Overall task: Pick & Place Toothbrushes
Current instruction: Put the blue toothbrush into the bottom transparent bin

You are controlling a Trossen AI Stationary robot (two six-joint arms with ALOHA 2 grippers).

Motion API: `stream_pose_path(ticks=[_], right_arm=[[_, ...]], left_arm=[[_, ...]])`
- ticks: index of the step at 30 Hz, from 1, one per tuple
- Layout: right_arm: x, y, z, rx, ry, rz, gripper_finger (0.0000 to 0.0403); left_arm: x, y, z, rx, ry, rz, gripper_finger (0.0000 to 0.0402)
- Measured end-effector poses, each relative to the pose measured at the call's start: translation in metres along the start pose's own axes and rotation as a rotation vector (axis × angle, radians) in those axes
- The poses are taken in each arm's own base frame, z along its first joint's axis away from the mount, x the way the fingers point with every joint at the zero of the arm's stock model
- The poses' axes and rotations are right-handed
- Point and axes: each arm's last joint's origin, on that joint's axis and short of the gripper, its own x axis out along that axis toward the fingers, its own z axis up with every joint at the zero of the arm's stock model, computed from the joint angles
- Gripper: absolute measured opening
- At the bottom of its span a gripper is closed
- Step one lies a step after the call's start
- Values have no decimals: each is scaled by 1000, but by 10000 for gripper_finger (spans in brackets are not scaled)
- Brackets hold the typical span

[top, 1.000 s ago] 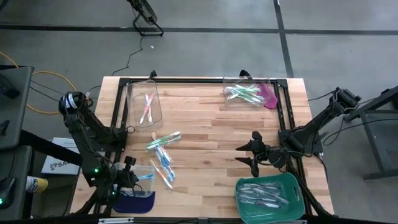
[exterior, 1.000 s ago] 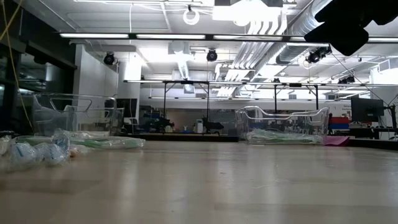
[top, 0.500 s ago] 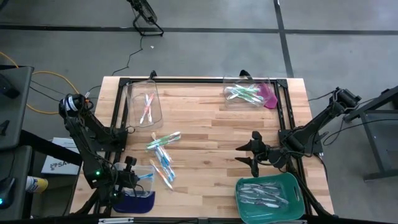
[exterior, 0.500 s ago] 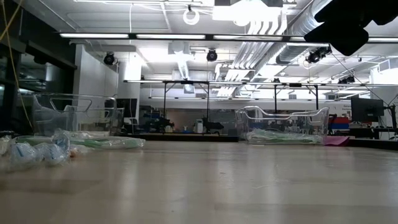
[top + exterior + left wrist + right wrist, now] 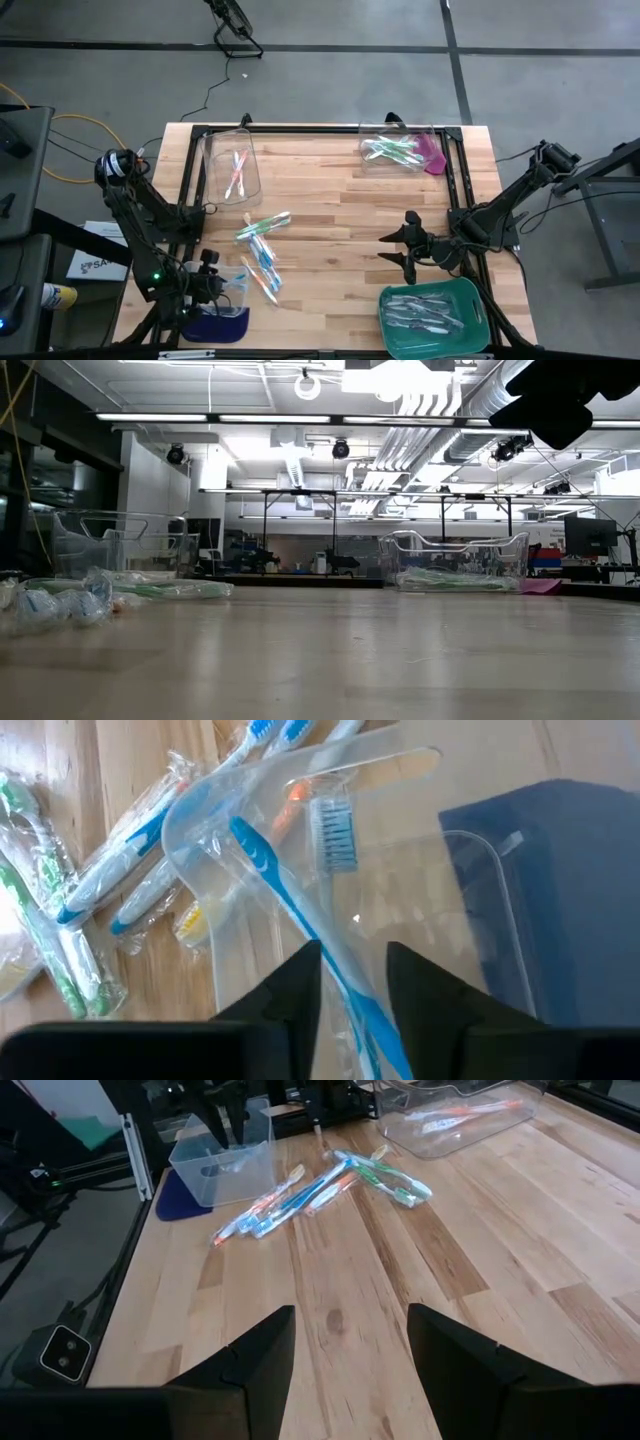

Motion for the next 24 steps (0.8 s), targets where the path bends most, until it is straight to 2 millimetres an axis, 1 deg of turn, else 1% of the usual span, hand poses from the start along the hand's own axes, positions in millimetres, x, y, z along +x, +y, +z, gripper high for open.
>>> stream_pose_path(ticks=[5, 10, 21, 24], right_arm=[[0, 0, 0, 0, 0, 0, 188], [0, 0, 0, 0, -2, -3, 188], [0, 0, 0, 0, -8, -12, 188], [0, 0, 0, -1, -8, -13, 188]], left_arm=[[-10, 6, 3, -27, -25, -35, 144], [-22, 16, 5, -44, -60, -39, 149], [-36, 39, 7, -35, -225, 143, 149], [-34, 49, 11, -36, -212, 196, 149]])
